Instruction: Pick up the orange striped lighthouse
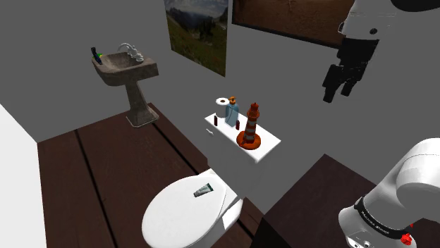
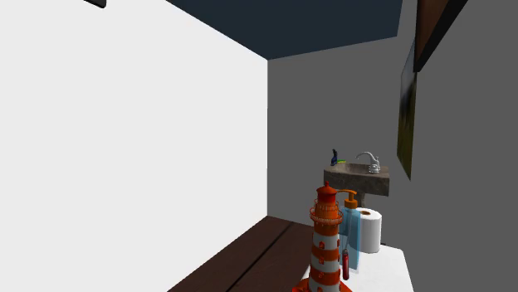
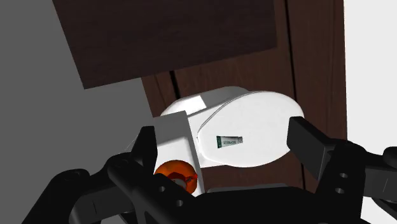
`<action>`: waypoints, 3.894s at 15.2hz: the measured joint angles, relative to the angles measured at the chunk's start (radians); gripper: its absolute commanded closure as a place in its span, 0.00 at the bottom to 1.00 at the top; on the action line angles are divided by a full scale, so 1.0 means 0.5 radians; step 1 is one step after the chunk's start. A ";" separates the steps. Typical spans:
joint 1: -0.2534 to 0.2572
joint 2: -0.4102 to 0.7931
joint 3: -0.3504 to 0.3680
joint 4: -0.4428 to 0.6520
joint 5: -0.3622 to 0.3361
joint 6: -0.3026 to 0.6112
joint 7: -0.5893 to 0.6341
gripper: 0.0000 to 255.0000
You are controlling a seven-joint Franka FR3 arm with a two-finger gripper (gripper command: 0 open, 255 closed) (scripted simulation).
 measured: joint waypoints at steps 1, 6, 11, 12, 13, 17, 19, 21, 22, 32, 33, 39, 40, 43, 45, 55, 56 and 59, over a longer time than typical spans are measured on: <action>0.000 0.000 0.000 0.000 0.000 0.000 0.000 0.00; 0.008 0.284 -0.033 0.031 -0.079 0.207 -0.105 0.00; 0.015 0.649 -0.062 0.125 -0.164 0.426 -0.218 0.00; 0.013 0.737 -0.074 0.161 -0.183 0.470 -0.247 0.00; 0.007 0.817 -0.089 0.183 -0.206 0.518 -0.280 0.00; 0.018 1.149 -0.092 0.329 -0.253 0.670 -0.339 0.00; 0.014 1.287 -0.101 0.394 -0.284 0.727 -0.378 0.00; 0.013 1.454 -0.106 0.503 -0.309 0.771 -0.412 0.00; 0.012 1.532 -0.108 0.559 -0.322 0.783 -0.431 0.00; 0.003 2.360 -0.114 1.231 -0.444 0.867 -0.579 0.00; -0.003 2.440 -0.117 1.294 -0.457 0.878 -0.598 0.00; -0.004 2.968 -0.120 1.870 -0.521 0.796 -0.689 0.00; -0.005 3.037 -0.121 1.947 -0.527 0.783 -0.701 0.00; -0.002 3.118 -0.120 1.996 -0.533 0.808 -0.698 0.00; -0.005 3.159 -0.119 2.010 -0.534 0.835 -0.694 0.00; -0.005 3.206 -0.118 1.996 -0.536 0.898 -0.679 1.00; -0.005 3.206 -0.118 1.996 -0.536 0.898 -0.679 1.00; -0.005 3.206 -0.118 1.995 -0.536 0.897 -0.678 1.00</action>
